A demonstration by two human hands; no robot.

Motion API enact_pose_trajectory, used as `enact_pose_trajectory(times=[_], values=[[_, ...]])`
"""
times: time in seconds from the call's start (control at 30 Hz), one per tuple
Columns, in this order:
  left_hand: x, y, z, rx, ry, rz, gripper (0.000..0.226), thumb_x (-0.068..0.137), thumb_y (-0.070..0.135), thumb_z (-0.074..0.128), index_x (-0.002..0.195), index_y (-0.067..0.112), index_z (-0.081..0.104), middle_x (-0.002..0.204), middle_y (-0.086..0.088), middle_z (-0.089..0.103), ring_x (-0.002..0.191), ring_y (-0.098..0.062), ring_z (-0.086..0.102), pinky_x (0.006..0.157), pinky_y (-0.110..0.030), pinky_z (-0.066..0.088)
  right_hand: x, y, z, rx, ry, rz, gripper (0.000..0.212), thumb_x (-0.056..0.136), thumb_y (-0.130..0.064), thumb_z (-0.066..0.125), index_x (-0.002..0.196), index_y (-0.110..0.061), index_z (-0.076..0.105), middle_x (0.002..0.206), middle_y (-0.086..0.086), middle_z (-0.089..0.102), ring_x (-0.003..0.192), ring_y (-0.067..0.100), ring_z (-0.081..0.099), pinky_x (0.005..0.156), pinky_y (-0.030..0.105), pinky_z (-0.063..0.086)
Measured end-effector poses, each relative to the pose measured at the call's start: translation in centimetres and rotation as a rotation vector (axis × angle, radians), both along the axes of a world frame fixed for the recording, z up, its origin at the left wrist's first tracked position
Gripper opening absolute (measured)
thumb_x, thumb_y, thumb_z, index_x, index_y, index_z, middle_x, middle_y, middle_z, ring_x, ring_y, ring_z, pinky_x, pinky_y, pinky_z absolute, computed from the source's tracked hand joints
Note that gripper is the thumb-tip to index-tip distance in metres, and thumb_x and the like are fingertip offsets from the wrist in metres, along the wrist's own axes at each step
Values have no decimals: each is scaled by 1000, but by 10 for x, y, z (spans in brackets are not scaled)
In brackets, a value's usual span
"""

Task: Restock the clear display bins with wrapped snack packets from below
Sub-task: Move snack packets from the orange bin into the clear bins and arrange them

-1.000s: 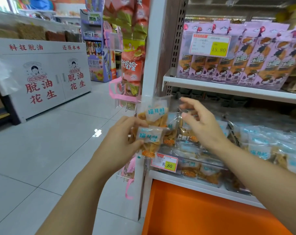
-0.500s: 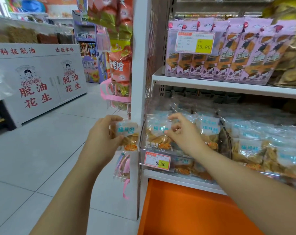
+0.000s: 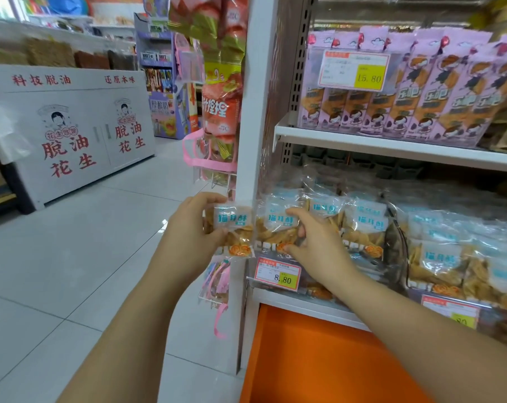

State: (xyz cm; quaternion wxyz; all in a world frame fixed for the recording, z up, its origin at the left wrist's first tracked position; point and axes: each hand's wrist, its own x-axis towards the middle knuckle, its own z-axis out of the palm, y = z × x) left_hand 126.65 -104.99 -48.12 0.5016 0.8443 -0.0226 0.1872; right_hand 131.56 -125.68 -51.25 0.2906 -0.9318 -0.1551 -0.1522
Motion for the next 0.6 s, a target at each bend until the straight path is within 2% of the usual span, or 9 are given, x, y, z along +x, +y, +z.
enact_pose_trajectory(times=[0.07, 0.13, 0.23, 0.3, 0.33, 0.4, 0.47, 0.53, 0.6], values=[[0, -3, 0, -42, 24, -24, 44, 82, 2, 70, 112, 29, 52, 109, 8, 57, 92, -10, 61, 53, -11, 51, 2, 2, -2, 8, 19, 3, 67, 81, -15, 73, 137, -27, 38, 76, -8, 54, 69, 8, 54, 68, 27, 51], [0, -6, -1, -66, 28, -46, 44, 83, 1, 68, 113, 29, 52, 109, 6, 60, 94, -14, 62, 50, -11, 49, -1, -1, -2, -35, 63, 13, 71, 81, -23, 73, 140, -30, 33, 76, -5, 58, 69, 8, 57, 69, 32, 54], [-2, -14, 1, -112, 42, -108, 46, 83, -1, 66, 115, 29, 53, 105, 7, 61, 82, -6, 65, 48, -10, 46, -11, -14, 12, -65, 3, -10, 72, 82, -41, 68, 143, -36, 29, 93, -13, 53, 79, 4, 54, 72, 29, 53], [-4, -24, 2, -116, 64, -156, 47, 83, -1, 67, 115, 30, 52, 102, 13, 57, 73, 1, 64, 51, -11, 48, -26, -22, 23, 124, -70, 24, 69, 81, -41, 67, 140, -41, 31, 103, -17, 47, 81, 0, 48, 73, 24, 47], [-4, -30, 2, -117, 81, -182, 48, 83, 1, 68, 115, 31, 52, 103, 12, 57, 73, 0, 64, 55, -13, 50, -37, -26, 27, 191, -66, 73, 72, 80, -40, 68, 138, -49, 27, 112, -19, 44, 84, 0, 48, 74, 21, 45], [-3, -44, 0, -172, 130, -269, 51, 81, 2, 71, 118, 31, 52, 107, 5, 59, 77, -6, 66, 62, -18, 54, -56, -29, 25, 123, 24, 182, 79, 80, -40, 68, 130, -64, 12, 136, -24, 28, 106, -8, 44, 85, 15, 42], [-3, -58, -4, -296, 207, -379, 54, 80, 4, 73, 122, 30, 52, 110, -1, 61, 85, -11, 68, 71, -22, 56, -67, -35, 12, 53, 114, 252, 75, 82, -40, 67, 128, -68, 15, 144, -35, 6, 129, -7, 27, 102, 11, 35], [-1, -70, -10, -383, 286, -445, 56, 81, 12, 74, 128, 30, 49, 110, -4, 66, 94, -17, 69, 84, -32, 56, -69, -44, 1, 188, 186, 251, 72, 81, -35, 71, 129, -66, 27, 148, -31, 9, 137, 2, 25, 109, 29, 38], [1, -79, -17, -438, 336, -467, 54, 83, 16, 72, 130, 26, 48, 106, -7, 69, 96, -22, 69, 89, -41, 54, -70, -54, -3, 282, 224, 219, 74, 78, -32, 75, 129, -64, 32, 147, -24, 22, 133, 5, 34, 107, 40, 41]])
